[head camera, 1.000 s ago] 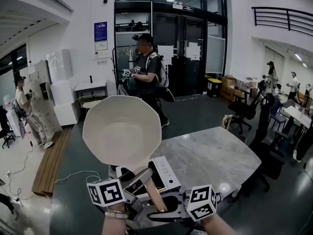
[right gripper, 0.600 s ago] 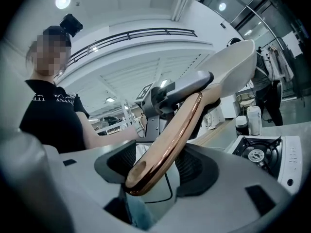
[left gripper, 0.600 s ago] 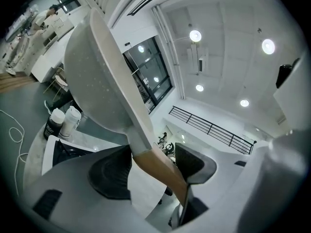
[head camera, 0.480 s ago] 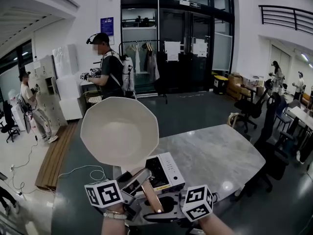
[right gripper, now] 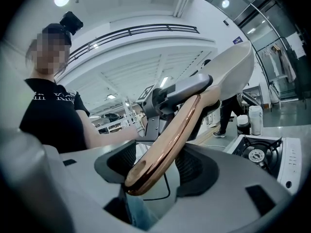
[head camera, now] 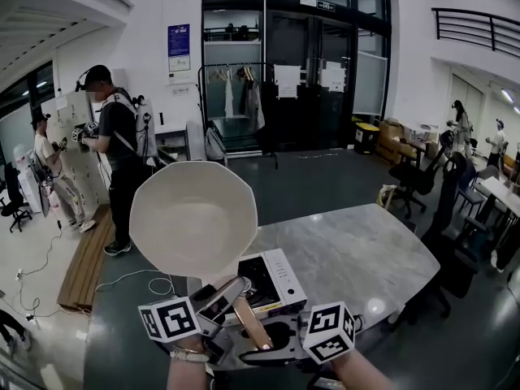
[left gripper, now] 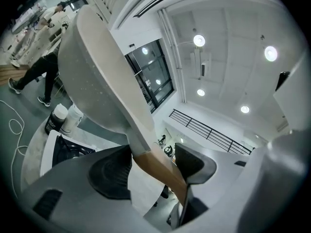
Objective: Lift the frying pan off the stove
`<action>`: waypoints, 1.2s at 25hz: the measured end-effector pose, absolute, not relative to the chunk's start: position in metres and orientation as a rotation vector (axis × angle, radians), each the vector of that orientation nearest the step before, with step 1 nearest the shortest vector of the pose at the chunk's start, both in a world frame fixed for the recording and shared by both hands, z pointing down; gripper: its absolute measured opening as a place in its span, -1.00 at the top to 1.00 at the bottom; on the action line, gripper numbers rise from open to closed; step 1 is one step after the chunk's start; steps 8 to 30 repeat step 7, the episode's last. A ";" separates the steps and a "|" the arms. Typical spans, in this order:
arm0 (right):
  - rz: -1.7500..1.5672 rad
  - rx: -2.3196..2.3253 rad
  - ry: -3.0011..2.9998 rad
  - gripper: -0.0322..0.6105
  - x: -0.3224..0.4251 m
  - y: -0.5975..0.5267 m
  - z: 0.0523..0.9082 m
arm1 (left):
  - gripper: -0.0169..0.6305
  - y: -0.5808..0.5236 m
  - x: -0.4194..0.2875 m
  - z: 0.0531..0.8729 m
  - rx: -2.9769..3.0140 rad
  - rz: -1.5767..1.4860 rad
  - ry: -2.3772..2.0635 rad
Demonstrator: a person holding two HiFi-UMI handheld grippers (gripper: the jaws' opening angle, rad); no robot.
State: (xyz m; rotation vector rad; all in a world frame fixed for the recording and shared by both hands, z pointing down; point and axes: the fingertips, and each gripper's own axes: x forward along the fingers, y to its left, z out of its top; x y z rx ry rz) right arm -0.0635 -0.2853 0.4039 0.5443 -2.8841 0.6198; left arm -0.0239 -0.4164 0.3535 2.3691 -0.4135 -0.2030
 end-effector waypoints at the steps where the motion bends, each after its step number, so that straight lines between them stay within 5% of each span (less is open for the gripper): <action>1: 0.622 0.542 -2.881 0.07 -0.064 -0.285 0.404 | 0.05 -0.417 -0.024 0.354 2.366 -0.202 -0.414; 30: 0.622 0.535 -2.876 0.07 -0.064 -0.287 0.410 | 0.05 -0.418 -0.024 0.360 2.360 -0.201 -0.414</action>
